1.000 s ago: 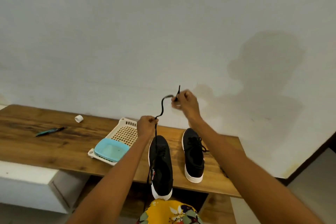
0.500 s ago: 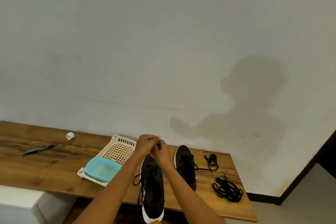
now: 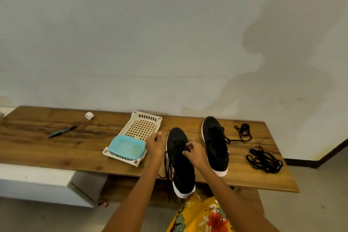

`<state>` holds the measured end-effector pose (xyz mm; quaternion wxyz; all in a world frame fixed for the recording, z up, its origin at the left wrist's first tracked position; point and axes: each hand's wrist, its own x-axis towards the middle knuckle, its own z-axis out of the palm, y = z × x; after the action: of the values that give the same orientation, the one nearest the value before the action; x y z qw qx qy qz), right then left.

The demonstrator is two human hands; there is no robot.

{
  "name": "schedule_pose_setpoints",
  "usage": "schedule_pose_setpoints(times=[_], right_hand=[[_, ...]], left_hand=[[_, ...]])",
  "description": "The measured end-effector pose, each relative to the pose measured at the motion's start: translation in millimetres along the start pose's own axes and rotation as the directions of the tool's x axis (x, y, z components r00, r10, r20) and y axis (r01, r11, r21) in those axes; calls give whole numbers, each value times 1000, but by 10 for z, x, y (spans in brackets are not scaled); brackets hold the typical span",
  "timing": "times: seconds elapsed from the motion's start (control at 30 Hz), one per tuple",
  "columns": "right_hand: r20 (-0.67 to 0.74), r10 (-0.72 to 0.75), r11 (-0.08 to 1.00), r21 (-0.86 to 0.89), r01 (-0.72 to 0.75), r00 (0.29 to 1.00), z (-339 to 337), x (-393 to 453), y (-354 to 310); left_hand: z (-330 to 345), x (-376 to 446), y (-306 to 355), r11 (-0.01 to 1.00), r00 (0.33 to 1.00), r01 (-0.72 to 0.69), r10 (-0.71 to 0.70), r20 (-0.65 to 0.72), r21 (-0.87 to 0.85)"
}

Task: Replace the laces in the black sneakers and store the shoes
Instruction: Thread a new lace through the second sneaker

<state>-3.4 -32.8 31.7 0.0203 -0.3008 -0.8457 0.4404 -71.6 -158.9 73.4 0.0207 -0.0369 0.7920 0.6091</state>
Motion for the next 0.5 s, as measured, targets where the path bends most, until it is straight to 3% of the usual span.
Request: schedule_pose_setpoints(times=[0.07,0.17,0.3,0.5], right_hand=[[45,-56,993,-102,60,997,84,-10,153],[34,-163,970,-177,166,986,161,24,253],[-115,-97,995,-19,95,989,126,90,399],[-57,-42,972,227,54,998,103,189,589]], left_hand=[[66,2,-119,991,987,-68,50,154,111],[263,-45,-284,959,909,-152,41,415,239],[421,-75,-416,947,925,-216,120,360,239],[502,-159,-510,875,898,-352,215,383,334]])
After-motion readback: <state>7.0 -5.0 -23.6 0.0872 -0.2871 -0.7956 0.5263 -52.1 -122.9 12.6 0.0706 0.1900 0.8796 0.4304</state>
